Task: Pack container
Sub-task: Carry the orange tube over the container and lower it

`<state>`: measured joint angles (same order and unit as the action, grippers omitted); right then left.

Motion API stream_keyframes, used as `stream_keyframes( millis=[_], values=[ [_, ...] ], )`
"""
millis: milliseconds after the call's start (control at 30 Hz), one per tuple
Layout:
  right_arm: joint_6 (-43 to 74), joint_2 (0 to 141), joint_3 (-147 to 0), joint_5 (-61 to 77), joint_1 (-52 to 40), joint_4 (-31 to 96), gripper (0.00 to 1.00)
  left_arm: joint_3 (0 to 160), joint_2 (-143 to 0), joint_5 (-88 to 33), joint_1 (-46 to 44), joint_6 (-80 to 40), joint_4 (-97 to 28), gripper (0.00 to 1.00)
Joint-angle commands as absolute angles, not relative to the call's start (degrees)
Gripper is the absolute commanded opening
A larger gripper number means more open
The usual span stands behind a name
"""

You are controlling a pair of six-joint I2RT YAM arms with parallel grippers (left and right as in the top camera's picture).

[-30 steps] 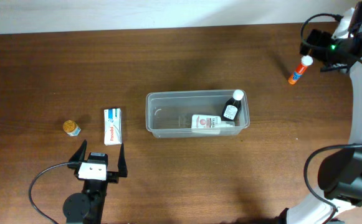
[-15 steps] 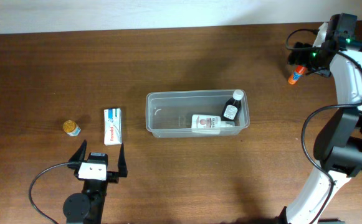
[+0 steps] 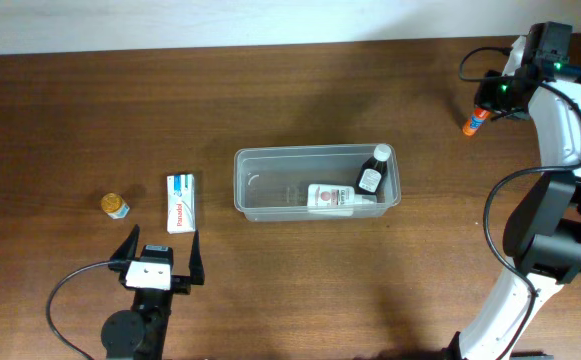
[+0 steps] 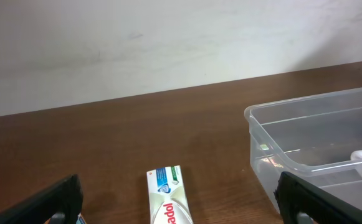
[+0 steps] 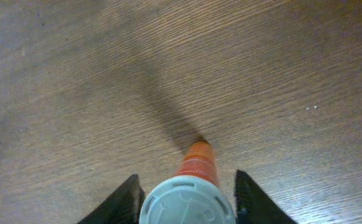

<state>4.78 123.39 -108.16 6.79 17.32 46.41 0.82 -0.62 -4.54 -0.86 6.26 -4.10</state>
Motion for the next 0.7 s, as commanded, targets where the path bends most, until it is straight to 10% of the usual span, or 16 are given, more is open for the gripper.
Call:
stream_keyframes(
  millis=[0,667],
  values=[
    [4.7,124.1,-108.3,6.2,17.4,46.2,0.36,0.5,-0.3,-5.2,-0.6,6.8,-4.2,0.99],
    [5.4,122.8,-116.7,7.3,17.3,55.8,0.19,0.5,-0.3,-5.2,-0.6,6.8,-4.1,0.99]
  ],
)
